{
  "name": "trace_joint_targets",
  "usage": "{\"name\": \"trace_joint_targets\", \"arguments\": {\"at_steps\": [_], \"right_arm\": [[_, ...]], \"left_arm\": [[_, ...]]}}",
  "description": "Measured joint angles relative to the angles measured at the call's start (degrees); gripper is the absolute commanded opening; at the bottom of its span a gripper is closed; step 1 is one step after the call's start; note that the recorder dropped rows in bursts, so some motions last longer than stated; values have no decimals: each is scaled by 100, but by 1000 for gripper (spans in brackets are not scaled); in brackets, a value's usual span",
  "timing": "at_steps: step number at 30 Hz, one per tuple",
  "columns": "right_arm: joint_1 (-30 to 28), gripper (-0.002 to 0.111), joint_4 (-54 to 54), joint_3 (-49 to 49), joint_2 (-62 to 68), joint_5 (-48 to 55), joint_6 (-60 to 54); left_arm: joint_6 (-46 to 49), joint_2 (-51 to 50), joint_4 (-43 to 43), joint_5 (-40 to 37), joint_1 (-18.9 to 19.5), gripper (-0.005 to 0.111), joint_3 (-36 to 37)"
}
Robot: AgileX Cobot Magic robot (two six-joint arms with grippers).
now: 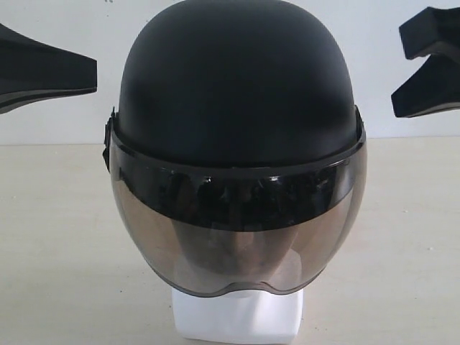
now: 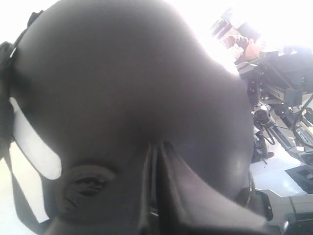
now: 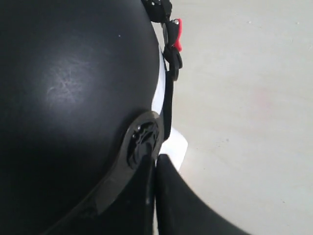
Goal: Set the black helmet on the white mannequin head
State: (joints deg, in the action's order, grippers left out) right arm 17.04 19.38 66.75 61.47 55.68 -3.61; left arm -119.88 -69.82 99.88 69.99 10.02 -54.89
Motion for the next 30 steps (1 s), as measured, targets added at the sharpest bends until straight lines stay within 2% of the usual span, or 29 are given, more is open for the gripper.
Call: {"name": "trace_joint_targets", "arguments": {"at_steps": [14,30], "right_arm": [[0,0,-758,0,-1447,856,74],[0,0,-761,0,-2548,1073,74]], "left_arm": [[0,1382,10,-9,0,4,616],[0,2354,21,-9,0,4,1717]]}}
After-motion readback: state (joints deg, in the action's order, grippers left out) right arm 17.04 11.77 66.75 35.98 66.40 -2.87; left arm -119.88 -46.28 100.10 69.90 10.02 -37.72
